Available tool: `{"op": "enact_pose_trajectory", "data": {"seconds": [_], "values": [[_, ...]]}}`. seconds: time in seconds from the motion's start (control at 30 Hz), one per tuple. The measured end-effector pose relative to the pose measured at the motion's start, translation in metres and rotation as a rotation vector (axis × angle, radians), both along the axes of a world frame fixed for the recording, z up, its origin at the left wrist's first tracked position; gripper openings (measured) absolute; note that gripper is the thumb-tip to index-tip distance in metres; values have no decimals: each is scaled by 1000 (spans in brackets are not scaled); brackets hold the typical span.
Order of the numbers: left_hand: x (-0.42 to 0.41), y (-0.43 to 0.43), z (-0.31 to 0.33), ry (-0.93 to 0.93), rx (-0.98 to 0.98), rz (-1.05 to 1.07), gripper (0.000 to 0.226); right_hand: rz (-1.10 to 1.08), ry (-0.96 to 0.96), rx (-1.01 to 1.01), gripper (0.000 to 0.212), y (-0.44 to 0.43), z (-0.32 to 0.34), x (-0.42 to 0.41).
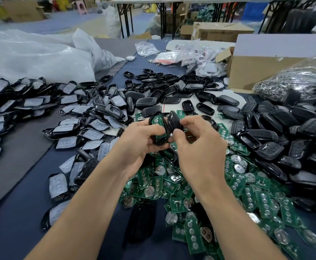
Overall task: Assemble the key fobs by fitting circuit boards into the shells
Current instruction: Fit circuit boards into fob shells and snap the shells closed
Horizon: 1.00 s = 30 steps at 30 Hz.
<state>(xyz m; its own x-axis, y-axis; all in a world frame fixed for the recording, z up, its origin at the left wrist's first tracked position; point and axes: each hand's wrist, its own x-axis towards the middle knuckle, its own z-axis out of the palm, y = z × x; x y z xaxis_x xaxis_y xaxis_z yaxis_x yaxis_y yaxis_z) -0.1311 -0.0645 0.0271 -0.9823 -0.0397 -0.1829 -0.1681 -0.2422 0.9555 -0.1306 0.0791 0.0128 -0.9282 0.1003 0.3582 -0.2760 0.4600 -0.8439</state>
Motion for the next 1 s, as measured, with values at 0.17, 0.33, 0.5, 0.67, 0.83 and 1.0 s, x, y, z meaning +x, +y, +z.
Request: {"op": "enact_pose_trajectory", "data": {"seconds": [0.17, 0.33, 0.5, 0.67, 0.83, 1.0], "values": [[0, 0, -1, -17, 5, 26, 17, 80, -149, -104, 16, 5, -5, -9], [0, -1, -1, -37, -8, 27, 18, 223, -287, -326, 23, 14, -4, -15], [0, -1, 0, 1, -34, 27, 23, 453, -526, -695, 23, 19, 1, -16], [0, -2, 3, 34, 25, 71, 25, 526, -705, -1065, 41, 27, 6, -21], [1, 1, 3, 49, -35, 154, 32, 505, -739, -1126, 48, 25, 5, -22], [3, 4, 1, 147, -324, 252, 31, 522, -739, -1111, 30, 27, 4, -23]]}}
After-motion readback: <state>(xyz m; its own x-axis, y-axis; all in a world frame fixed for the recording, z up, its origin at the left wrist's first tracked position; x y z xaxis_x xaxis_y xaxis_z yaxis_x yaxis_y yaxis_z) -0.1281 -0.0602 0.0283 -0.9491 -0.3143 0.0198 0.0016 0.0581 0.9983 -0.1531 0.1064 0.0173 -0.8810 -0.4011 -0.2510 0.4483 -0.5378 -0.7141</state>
